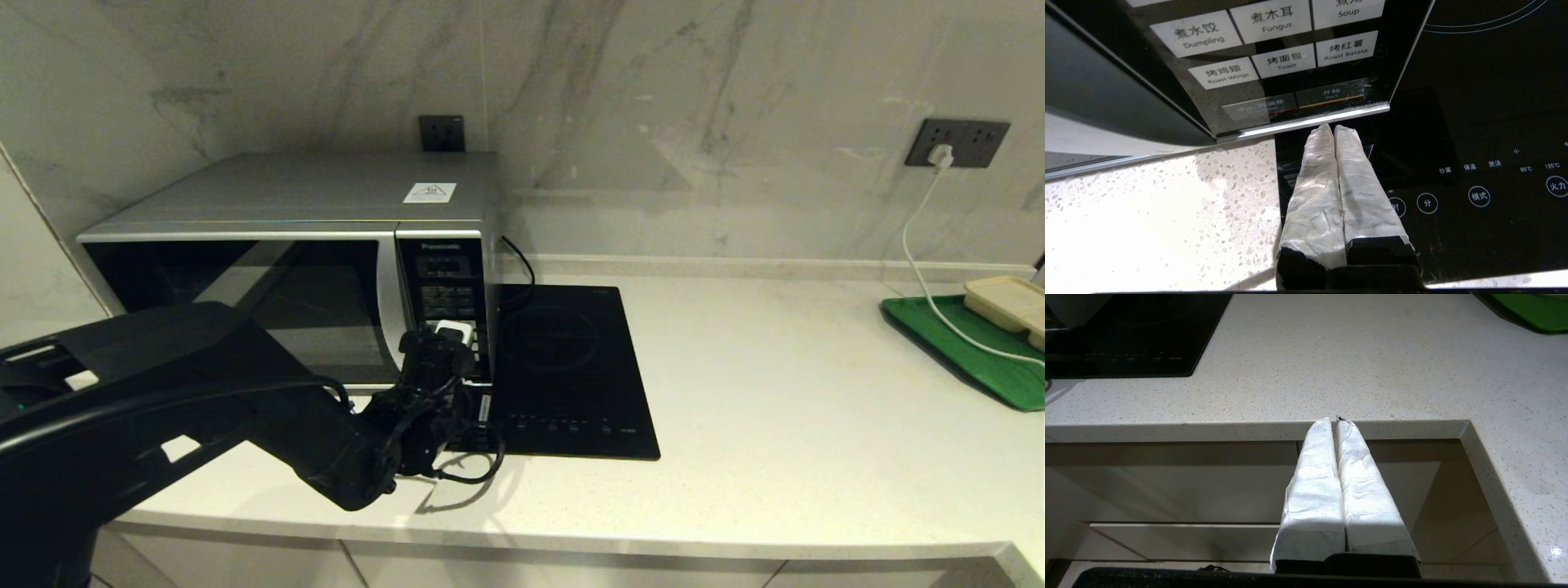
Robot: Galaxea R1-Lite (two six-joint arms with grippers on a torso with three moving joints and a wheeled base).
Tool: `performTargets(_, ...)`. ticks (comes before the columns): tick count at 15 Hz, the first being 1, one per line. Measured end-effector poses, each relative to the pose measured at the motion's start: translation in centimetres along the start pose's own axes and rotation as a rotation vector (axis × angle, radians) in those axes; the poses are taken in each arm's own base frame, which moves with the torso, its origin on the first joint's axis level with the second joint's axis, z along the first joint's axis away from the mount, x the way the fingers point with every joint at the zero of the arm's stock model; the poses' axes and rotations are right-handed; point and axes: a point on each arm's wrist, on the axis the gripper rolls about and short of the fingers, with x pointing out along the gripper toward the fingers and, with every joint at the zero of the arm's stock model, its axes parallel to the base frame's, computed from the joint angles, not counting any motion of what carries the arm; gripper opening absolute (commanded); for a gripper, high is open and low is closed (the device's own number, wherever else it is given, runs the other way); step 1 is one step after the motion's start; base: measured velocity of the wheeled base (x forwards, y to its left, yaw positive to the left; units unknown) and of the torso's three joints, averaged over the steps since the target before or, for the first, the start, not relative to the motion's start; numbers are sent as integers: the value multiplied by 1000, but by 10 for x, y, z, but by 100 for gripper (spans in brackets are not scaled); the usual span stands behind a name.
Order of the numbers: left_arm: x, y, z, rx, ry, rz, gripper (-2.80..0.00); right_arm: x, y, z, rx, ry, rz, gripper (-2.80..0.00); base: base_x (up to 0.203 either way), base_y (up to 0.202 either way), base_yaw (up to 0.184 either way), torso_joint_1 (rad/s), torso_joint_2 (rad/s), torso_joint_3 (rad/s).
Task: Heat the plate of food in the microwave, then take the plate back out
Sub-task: Open the microwave oven
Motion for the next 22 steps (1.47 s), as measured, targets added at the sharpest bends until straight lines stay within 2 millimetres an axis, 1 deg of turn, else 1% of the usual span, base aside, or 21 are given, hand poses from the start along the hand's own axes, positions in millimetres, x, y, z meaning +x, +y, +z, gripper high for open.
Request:
performTargets(11,-2,11,-1,-16,7,20,-280,0,0,0,0,0,0,-280,0,0,0,0,0,0)
performTargets(22,-1,8,4,-16,-10,7,-280,0,0,0,0,0,0,-280,0,0,0,0,0,0)
